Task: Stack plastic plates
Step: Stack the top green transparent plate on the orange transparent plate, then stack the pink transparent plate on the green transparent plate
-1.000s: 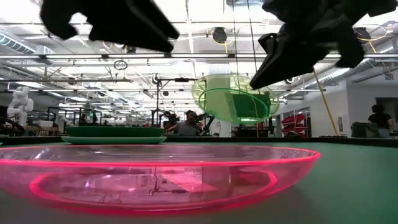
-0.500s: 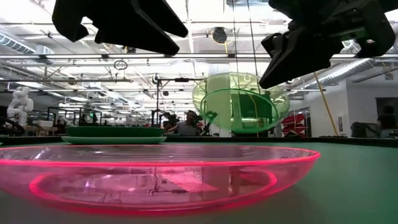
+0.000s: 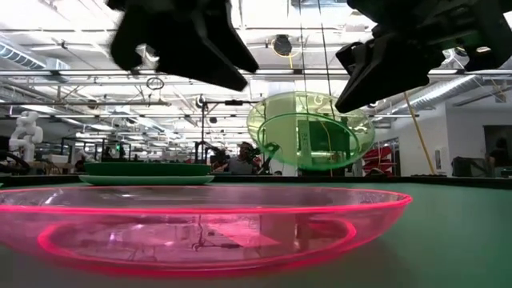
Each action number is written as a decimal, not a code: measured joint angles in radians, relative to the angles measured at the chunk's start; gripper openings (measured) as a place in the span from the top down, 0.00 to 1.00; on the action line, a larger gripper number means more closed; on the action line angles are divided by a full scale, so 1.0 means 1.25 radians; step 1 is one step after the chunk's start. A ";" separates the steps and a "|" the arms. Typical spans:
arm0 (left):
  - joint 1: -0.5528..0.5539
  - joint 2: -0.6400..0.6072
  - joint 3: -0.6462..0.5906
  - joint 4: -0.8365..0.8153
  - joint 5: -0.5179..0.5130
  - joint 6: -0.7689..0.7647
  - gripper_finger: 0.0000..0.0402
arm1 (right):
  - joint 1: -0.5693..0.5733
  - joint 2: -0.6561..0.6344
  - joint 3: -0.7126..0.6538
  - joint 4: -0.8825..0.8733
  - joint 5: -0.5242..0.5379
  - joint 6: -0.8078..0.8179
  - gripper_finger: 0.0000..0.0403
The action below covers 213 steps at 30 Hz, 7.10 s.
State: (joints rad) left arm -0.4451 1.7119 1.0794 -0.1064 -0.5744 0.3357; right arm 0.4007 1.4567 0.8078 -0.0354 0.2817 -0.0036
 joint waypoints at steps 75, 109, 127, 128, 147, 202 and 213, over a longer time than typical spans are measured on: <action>0.062 0.089 0.000 -0.032 0.068 0.072 0.99 | -0.003 -0.064 0.000 -0.002 0.003 0.113 0.65; 0.115 -0.234 0.044 -0.657 0.019 -0.255 0.99 | 0.053 -0.124 0.000 -0.138 0.196 0.239 0.64; 0.310 -0.251 -0.031 -0.795 -0.044 -0.318 0.99 | 0.053 -0.124 0.000 -0.141 0.194 0.224 0.64; 0.330 -0.251 -0.044 -0.789 -0.044 -0.315 0.99 | 0.053 -0.124 0.000 -0.143 0.194 0.224 0.64; 0.530 -0.251 -0.125 -0.617 0.040 -0.249 0.95 | 0.052 -0.124 0.000 -0.144 0.194 0.221 0.64; -0.060 -0.195 -0.125 -0.249 0.088 -0.393 0.55 | 0.129 0.001 0.001 0.104 -0.062 0.205 0.64; -0.198 -0.141 -0.125 -0.240 0.024 -0.517 0.55 | 0.211 0.145 0.065 0.175 -0.082 0.152 0.64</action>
State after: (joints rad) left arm -0.6928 1.5353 0.9237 -0.4059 -0.5446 -0.3103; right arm 0.6643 1.6381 0.8894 0.1834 0.1788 0.1866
